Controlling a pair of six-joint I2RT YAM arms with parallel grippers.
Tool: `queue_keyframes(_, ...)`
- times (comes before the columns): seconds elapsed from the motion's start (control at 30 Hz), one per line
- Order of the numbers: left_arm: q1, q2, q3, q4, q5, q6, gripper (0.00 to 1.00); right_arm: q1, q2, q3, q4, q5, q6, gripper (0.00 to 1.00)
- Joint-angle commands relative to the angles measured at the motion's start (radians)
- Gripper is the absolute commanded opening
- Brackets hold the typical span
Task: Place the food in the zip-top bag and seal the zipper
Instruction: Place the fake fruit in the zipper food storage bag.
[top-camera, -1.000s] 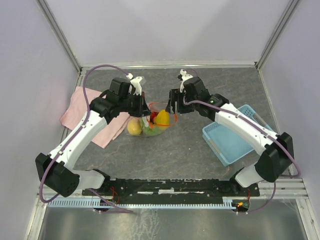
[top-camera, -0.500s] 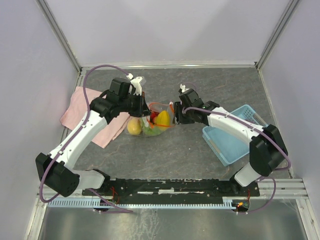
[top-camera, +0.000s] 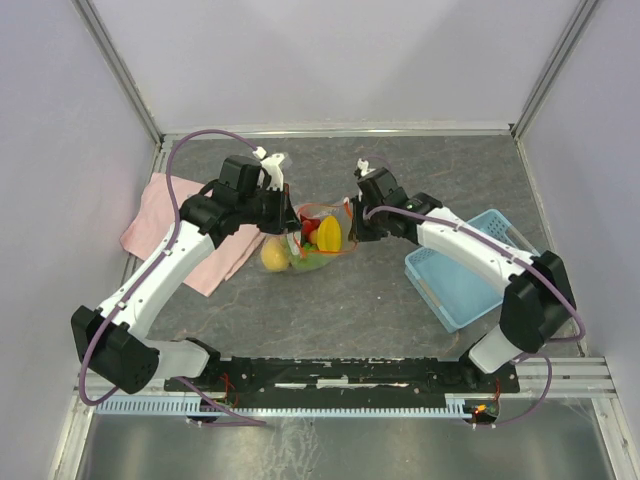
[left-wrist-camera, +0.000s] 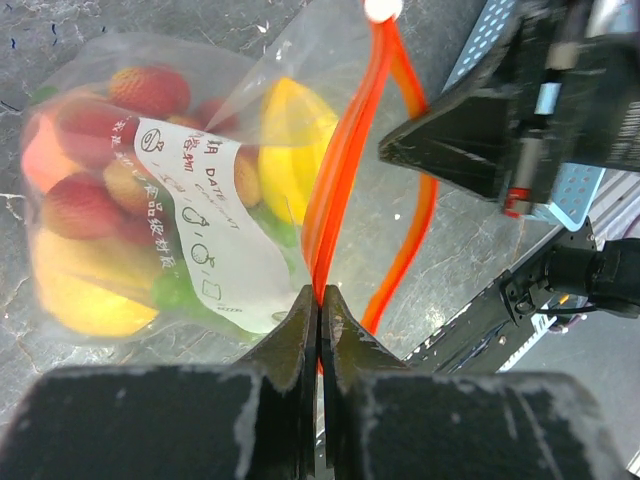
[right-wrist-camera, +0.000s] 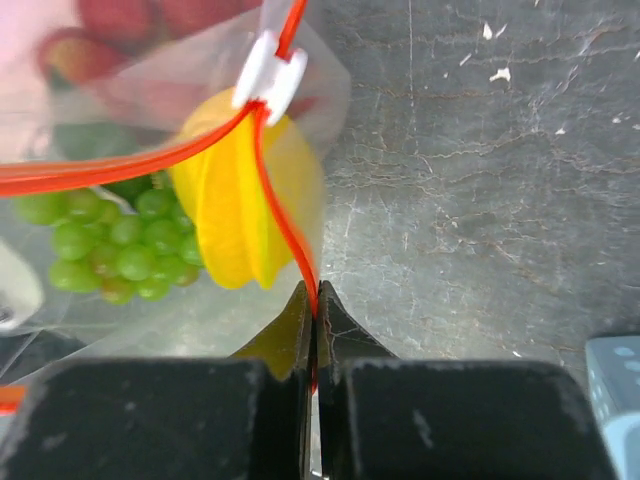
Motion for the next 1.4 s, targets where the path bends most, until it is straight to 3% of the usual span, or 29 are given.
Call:
queue_keyframes(0.0, 0.015, -0.028, 0.015, 0.031, -0.016, 0.035, 0.03, 0.000, -0.099, 0.146, -0.140, 0.019, -0.046, 0.02)
queue_keyframes(0.3, 0.030, -0.054, 0.054, -0.006, 0.005, 0.004, 0.03, 0.000, -0.108, 0.257, -0.296, 0.005, -0.074, 0.03)
queue_keyframes(0.47, 0.029, -0.068, 0.077, -0.006, 0.017, -0.005, 0.03, 0.000, -0.057, 0.350, -0.467, 0.223, -0.147, 0.02)
queue_keyframes(0.73, 0.029, -0.056, 0.091, 0.008, 0.002, -0.029, 0.03, 0.000, -0.102, 0.292, -0.336, 0.108, -0.193, 0.09)
queue_keyframes(0.97, -0.011, -0.044, 0.142, -0.001, 0.029, -0.034, 0.03, 0.001, -0.113, 0.298, -0.263, 0.010, -0.173, 0.09)
queue_keyframes(1.1, -0.012, -0.033, 0.143, -0.019, -0.093, 0.005, 0.03, 0.000, -0.104, 0.301, -0.266, 0.048, -0.189, 0.09)
queue_keyframes(1.37, -0.011, -0.029, 0.080, 0.003, -0.108, 0.037, 0.03, -0.002, -0.090, 0.204, -0.242, 0.131, -0.219, 0.13)
